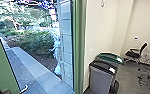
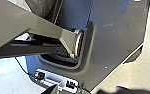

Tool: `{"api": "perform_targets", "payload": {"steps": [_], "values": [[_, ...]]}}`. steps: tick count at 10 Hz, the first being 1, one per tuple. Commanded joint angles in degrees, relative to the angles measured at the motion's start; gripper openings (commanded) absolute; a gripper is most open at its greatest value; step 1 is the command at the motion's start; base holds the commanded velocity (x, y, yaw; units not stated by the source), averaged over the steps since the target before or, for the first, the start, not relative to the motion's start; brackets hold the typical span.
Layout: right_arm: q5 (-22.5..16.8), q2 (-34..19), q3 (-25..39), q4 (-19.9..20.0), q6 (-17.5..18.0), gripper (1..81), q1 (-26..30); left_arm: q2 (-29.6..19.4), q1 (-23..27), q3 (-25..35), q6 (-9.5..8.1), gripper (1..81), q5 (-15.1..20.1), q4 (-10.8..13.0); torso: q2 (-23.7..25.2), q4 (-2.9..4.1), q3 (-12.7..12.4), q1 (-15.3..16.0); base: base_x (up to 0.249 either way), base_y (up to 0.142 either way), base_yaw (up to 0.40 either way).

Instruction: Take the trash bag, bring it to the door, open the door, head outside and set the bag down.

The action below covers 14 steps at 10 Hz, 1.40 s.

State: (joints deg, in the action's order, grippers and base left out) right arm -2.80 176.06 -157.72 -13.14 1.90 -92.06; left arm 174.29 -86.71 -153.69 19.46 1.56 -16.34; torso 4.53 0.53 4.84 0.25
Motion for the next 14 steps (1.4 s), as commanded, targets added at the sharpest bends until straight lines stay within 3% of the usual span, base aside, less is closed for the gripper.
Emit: {"api": "perform_targets", "payload": {"steps": [1, 5, 14], "values": [[-3.17, 0.55, 0.41, -0.22, 0.03, 81.1, 2.63, 0.1, 2.46, 0.4, 0.32, 1.0, 3.71, 0.16, 0.0, 0.0, 0.0, 0.0, 0.128, 0.0, 0.0], [-3.17, 0.64, 0.5, -0.31, 0.03, 81.1, 2.71, 0.19, 2.46, 0.4, 0.32, 1.0, 3.8, 0.34, 0.0, 0.0, 0.0, 0.02, 0.095, 0.0, 0.0], [-3.17, 1.08, 0.5, -0.39, 0.03, 81.1, 2.8, 0.19, 2.29, 0.4, 0.41, 1.0, 4.15, 0.77, 0.0, 0.0, 0.0, 0.0, 0.0, 0.0, 0.0]]}}
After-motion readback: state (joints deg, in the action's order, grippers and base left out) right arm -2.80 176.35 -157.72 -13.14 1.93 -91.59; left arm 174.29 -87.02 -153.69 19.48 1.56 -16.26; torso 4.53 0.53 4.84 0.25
